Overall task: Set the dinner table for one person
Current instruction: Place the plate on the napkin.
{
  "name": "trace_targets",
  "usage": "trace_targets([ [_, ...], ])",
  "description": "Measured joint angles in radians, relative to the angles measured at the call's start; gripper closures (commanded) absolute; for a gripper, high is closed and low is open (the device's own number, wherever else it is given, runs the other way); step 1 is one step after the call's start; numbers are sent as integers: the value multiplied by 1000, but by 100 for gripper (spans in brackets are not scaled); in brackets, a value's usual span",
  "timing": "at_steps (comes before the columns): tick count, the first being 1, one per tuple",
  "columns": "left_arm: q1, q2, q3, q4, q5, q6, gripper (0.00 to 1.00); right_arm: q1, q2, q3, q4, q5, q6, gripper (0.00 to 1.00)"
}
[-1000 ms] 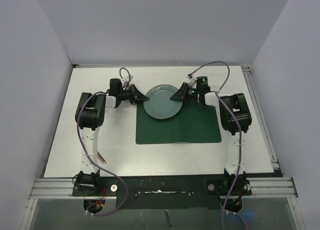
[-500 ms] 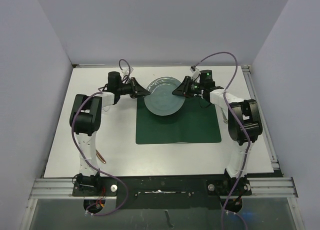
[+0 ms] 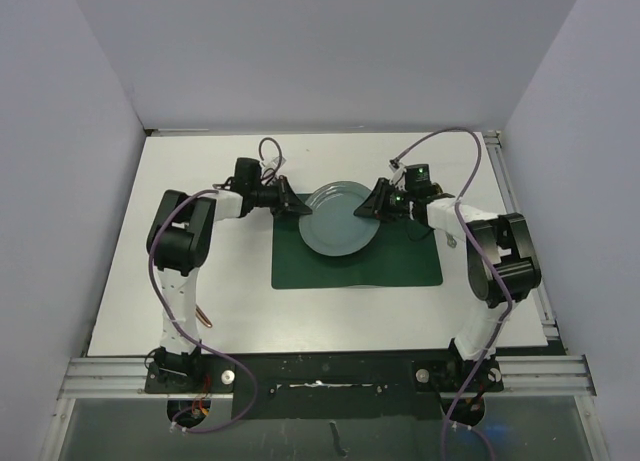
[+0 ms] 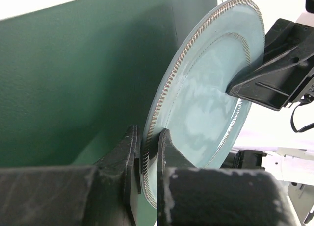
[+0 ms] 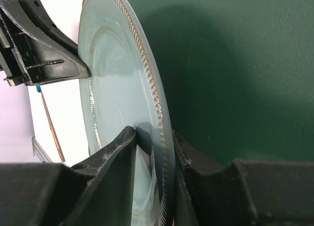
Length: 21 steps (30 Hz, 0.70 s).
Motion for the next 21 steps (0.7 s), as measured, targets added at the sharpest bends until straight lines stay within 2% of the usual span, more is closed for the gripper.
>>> trace_targets([
  [21, -80, 0, 41, -62, -38, 32, 100, 2, -141, -78, -118, 149, -61, 100],
])
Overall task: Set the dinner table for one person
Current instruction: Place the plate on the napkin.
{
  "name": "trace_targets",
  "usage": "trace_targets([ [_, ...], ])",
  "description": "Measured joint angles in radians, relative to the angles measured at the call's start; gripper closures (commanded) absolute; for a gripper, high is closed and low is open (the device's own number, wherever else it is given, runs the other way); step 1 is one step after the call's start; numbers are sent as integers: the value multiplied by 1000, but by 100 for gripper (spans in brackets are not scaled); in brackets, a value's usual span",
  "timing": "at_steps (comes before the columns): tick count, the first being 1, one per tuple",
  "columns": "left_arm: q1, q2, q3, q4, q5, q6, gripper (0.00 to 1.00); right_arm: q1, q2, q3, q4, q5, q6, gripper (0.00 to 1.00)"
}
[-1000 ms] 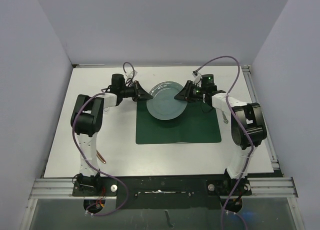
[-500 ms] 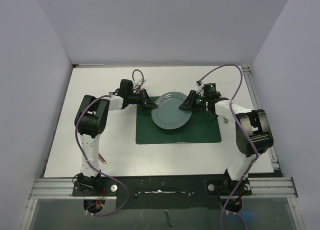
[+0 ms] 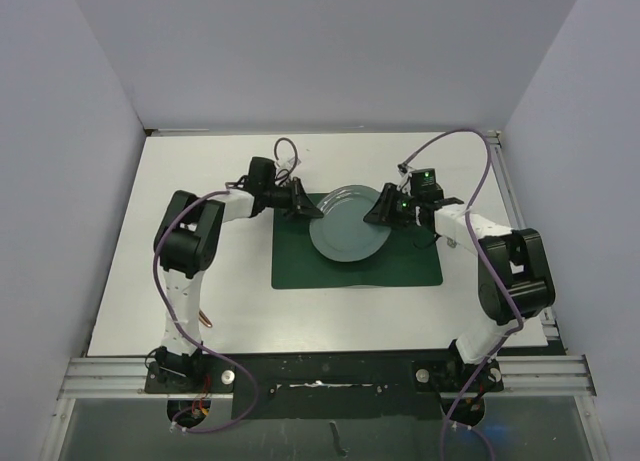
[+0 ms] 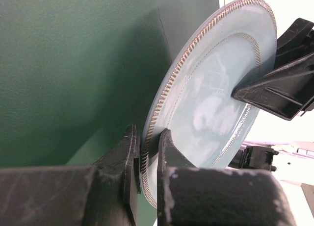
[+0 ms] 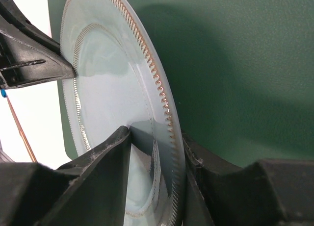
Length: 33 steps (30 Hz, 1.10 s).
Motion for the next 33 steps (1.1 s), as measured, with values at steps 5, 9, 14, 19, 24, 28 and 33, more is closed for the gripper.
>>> trace_targets([
  [5, -16, 0, 1, -30, -19, 16, 100, 0, -5, -25, -4, 13, -2, 100],
  [9, -26, 0, 1, -51, -31, 25, 100, 0, -5, -36, -14, 19, -6, 100],
  [14, -38, 10, 10, -77, -42, 38, 100, 0, 1, -44, -29, 31, -14, 100],
  [19, -43, 61, 52, -97, -27, 51, 100, 0, 36, -46, -27, 48, -20, 100],
  [24, -43, 72, 67, -117, -19, 66, 100, 0, 60, -46, -18, 46, -21, 100],
  [28, -43, 78, 73, -118, -13, 71, 100, 0, 77, -41, -20, 46, -27, 100],
  [33, -43, 89, 84, -109, -7, 74, 100, 0, 79, -26, -46, 66, -44, 91],
])
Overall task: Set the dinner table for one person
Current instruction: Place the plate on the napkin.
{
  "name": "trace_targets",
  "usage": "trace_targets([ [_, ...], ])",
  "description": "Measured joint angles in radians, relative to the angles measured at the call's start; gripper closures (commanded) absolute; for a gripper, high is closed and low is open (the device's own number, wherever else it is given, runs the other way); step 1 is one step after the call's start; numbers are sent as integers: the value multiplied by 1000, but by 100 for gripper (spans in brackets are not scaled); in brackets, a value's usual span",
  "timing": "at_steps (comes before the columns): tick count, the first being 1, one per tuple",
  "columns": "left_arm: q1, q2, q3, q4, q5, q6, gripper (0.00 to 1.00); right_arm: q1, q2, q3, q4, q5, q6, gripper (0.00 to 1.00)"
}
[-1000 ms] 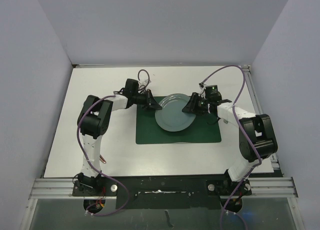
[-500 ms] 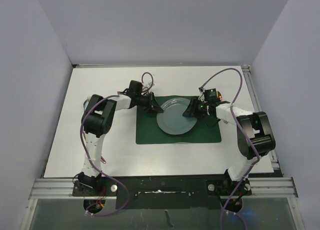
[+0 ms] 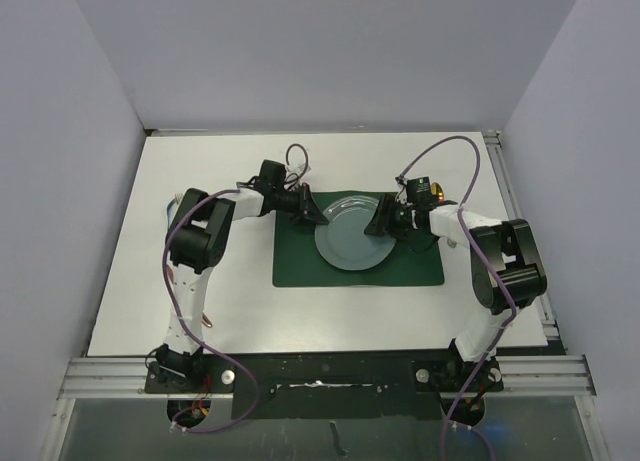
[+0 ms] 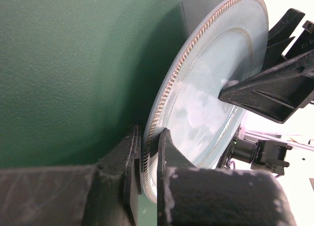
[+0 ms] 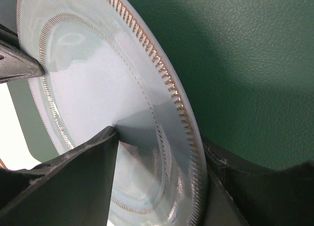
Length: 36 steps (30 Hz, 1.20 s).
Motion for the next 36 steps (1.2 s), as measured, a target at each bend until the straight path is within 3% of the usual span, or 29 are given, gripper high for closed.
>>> trace_targets([
  [15, -4, 26, 15, 53, 31, -6, 100, 10, -16, 28, -77, 61, -30, 47],
  [36, -71, 50, 46, 74, 35, -5, 100, 18, -45, 62, -289, 205, -140, 15],
])
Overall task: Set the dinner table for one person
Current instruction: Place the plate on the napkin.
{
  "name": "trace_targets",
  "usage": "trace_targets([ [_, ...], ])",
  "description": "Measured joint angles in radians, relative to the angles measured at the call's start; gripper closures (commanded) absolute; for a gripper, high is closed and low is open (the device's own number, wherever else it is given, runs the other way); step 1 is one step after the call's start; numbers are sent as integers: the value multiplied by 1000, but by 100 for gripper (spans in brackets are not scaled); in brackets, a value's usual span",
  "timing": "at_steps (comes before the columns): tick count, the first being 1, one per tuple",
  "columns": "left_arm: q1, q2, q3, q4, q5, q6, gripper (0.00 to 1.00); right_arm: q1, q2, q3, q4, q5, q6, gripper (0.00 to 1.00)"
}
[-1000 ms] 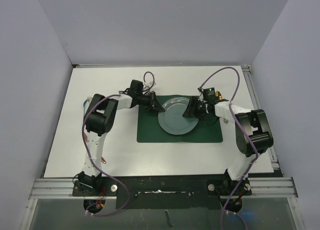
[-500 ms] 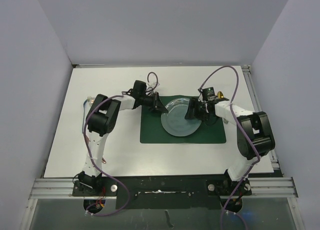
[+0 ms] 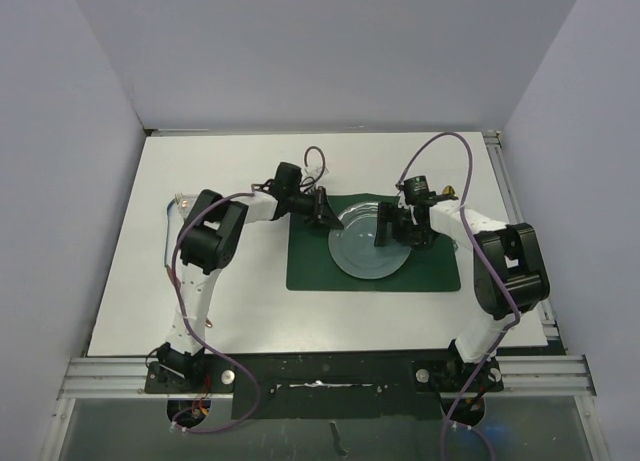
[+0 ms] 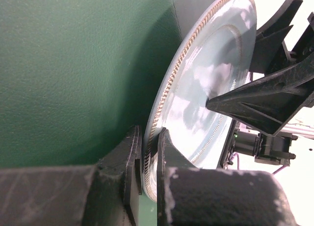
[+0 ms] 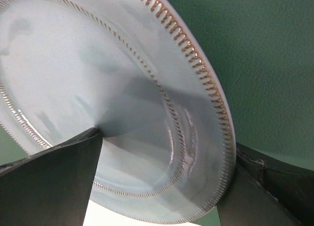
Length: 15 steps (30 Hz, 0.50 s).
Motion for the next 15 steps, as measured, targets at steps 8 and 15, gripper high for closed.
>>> trace_targets([
  [8, -16, 8, 13, 0, 2, -14, 100, 0, 5, 15, -37, 58, -39, 7],
  [15, -29, 18, 15, 26, 3, -42, 100, -6, 17, 58, -101, 99, -56, 5],
])
